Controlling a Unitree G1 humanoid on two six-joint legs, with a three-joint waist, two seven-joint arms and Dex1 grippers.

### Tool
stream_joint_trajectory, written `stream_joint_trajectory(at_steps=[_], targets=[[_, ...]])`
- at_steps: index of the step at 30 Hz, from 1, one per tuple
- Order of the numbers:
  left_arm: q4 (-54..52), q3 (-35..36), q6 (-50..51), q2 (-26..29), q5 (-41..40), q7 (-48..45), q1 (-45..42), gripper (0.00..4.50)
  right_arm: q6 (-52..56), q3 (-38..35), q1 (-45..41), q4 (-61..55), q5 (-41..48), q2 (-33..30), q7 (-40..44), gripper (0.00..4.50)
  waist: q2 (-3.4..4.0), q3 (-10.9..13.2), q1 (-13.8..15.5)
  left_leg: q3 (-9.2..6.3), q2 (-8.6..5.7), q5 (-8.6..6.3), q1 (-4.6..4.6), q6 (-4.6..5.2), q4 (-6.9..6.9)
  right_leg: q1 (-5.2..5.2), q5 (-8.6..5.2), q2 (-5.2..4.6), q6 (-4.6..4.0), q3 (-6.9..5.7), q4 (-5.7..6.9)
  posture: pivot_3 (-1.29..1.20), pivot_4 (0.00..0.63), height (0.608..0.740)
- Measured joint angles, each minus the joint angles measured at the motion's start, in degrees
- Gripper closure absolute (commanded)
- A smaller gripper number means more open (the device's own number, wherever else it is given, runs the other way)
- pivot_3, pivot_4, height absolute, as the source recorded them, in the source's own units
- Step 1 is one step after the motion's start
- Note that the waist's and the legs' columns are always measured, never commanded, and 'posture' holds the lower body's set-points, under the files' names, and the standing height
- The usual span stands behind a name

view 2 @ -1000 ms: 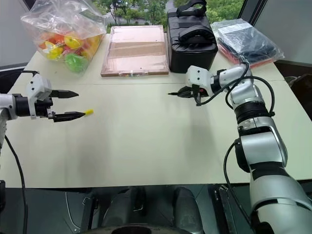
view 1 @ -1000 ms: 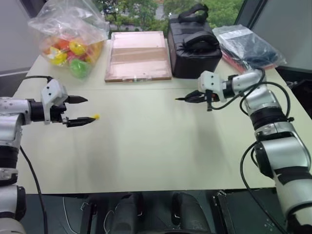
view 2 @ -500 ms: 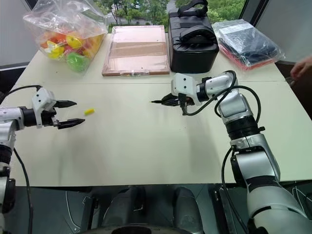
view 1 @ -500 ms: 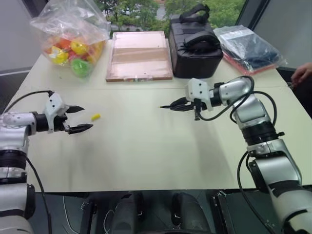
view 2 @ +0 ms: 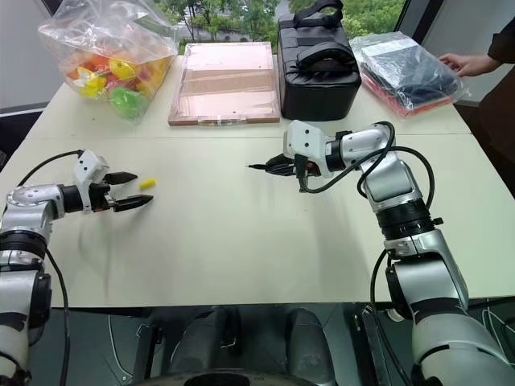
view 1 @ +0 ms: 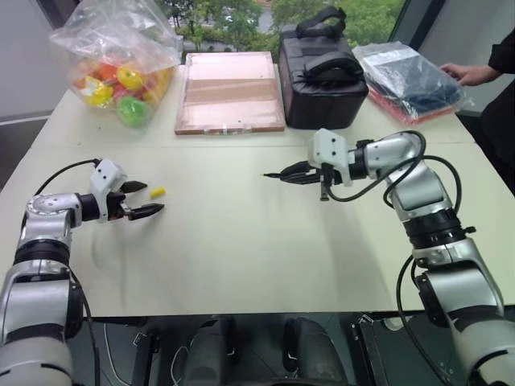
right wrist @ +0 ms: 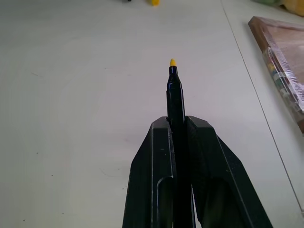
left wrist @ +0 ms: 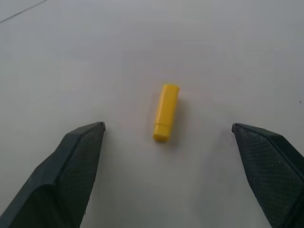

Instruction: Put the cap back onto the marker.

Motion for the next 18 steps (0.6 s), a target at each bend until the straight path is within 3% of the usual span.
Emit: stream_joint_trajectory(at_steps=[10,13,18], targets=[[2.4,0.0,-1.5,-1.3,1.6,0.7,-1.9,0.00,1.2,0.0,1.1,-2.0,0.7,-0.5,-1.3,4.47,0.00,0.0,0.0,-0.01,0.00,0.00,0.00,0.00,0.01,0.00,0.00,0.00,0.00,0.00,0.00,0.00,0.150,0.740],[2.5,0.0,-1.6,-1.4,1.7,0.6,-1.9,0.87,1.2,0.0,1.1,-2.0,0.7,-0.5,-1.7,4.50,-0.01,0.0,0.0,-0.01,0.00,0.00,0.00,0.01,0.03,0.00,0.00,0.00,0.00,0.00,0.00,0.00,0.150,0.740],[2.5,0.0,-2.2,-1.4,2.5,0.5,-1.9,3.44,1.2,0.0,1.1,-2.0,0.8,-0.5,-1.9,4.50,-0.01,0.0,0.0,-0.01,0.00,-0.01,0.00,0.01,0.03,0.00,0.00,0.00,0.00,0.00,0.00,0.00,0.150,0.740]])
